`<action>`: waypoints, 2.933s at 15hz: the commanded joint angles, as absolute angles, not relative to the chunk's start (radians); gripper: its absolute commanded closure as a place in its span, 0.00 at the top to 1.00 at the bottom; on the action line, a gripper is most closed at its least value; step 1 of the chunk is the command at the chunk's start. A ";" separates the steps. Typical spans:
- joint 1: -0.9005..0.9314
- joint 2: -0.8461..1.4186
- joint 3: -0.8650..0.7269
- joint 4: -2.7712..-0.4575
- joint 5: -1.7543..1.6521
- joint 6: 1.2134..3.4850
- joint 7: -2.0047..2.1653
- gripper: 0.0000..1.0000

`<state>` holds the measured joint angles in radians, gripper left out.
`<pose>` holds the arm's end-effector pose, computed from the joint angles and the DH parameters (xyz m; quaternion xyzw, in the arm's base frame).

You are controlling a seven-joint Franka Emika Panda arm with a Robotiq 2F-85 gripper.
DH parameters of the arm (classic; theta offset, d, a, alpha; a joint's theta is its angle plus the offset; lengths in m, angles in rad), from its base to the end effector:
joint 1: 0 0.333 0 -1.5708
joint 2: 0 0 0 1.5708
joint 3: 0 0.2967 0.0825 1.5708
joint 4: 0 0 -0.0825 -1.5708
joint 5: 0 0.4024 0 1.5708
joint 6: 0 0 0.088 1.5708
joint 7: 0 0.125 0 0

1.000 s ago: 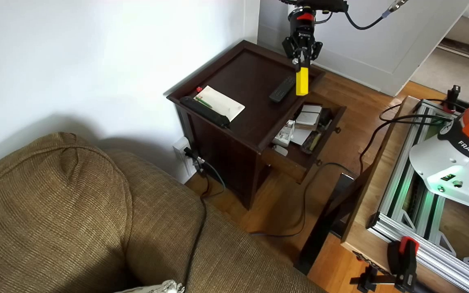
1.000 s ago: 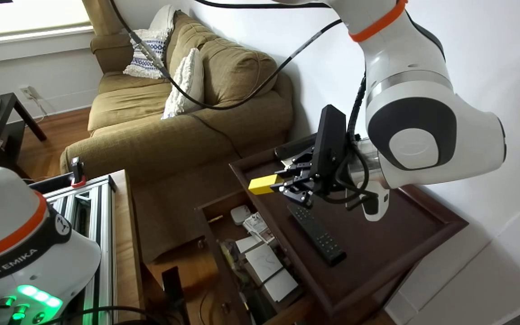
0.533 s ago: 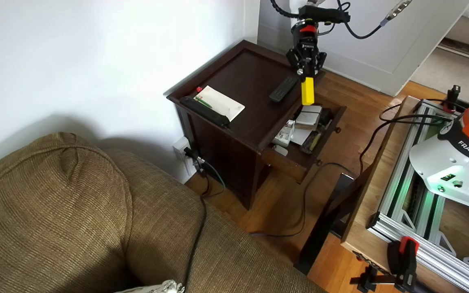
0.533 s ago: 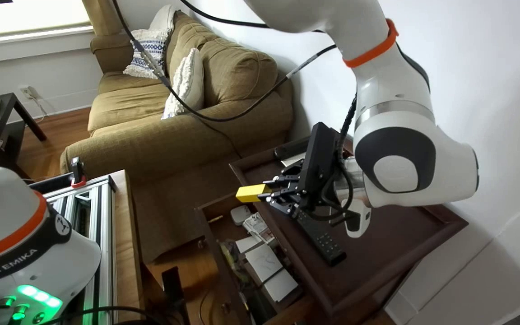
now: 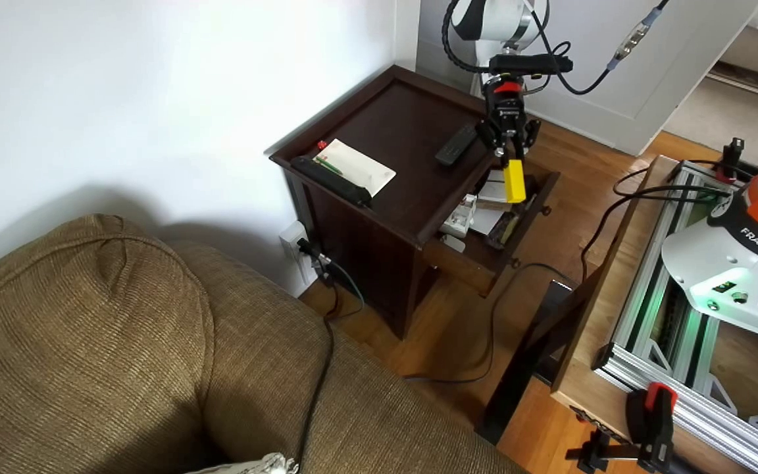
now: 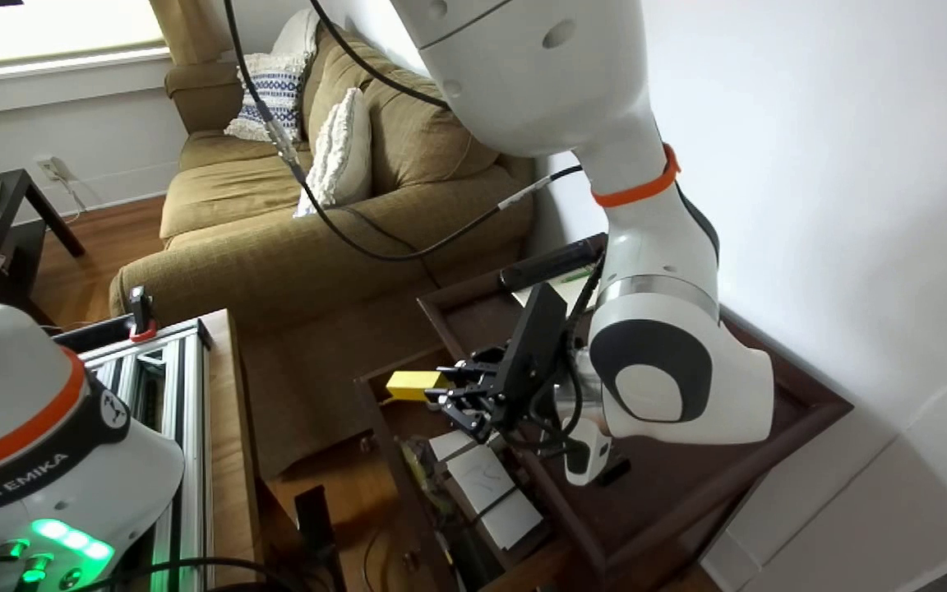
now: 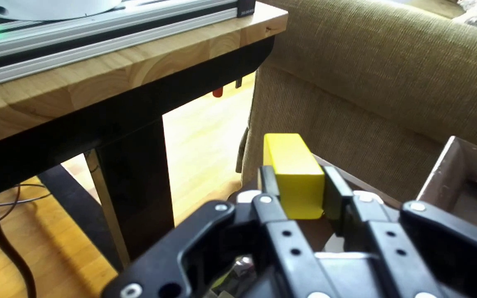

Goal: Put the yellow block in the drawer

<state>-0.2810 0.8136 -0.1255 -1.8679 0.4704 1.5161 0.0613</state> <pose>0.4391 -0.1358 0.0267 -0.7725 0.3127 0.4964 0.2428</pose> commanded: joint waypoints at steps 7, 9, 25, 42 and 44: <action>-0.231 0.793 -0.117 -2.048 0.588 1.817 0.147 0.08; -0.223 0.794 -0.106 -2.076 0.633 1.864 0.150 0.08; -0.178 0.694 -0.123 -2.281 0.882 2.070 0.115 0.84; -0.023 -0.082 -0.107 -2.545 0.006 2.154 0.489 1.00; -0.034 -0.121 -0.078 -2.537 -0.089 2.172 0.498 1.00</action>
